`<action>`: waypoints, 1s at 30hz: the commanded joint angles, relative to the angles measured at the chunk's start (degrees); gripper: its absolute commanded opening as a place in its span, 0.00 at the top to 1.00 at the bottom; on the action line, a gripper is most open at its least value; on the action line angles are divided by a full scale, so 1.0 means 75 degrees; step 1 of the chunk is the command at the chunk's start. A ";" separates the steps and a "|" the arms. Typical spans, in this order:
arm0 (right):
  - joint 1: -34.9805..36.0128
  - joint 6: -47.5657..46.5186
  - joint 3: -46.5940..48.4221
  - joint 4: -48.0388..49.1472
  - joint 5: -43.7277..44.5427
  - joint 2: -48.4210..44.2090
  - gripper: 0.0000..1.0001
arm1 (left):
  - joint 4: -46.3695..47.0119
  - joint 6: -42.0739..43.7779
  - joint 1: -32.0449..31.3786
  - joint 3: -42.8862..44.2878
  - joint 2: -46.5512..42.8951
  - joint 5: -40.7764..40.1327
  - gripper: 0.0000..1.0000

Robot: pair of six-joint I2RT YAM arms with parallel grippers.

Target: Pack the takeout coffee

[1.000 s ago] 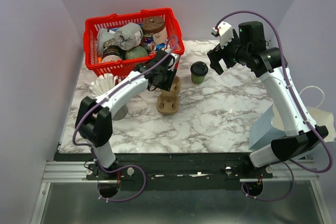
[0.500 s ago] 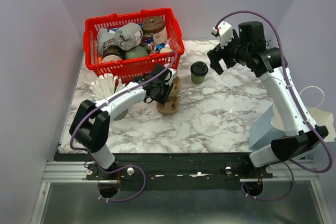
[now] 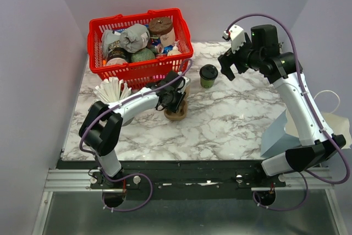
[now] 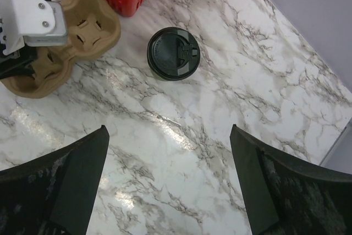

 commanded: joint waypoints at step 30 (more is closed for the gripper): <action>-0.0011 0.0069 0.0268 -0.0003 -0.0167 0.0254 0.00 | 0.0169 0.1098 0.0795 0.0026 -0.0995 0.1196 0.46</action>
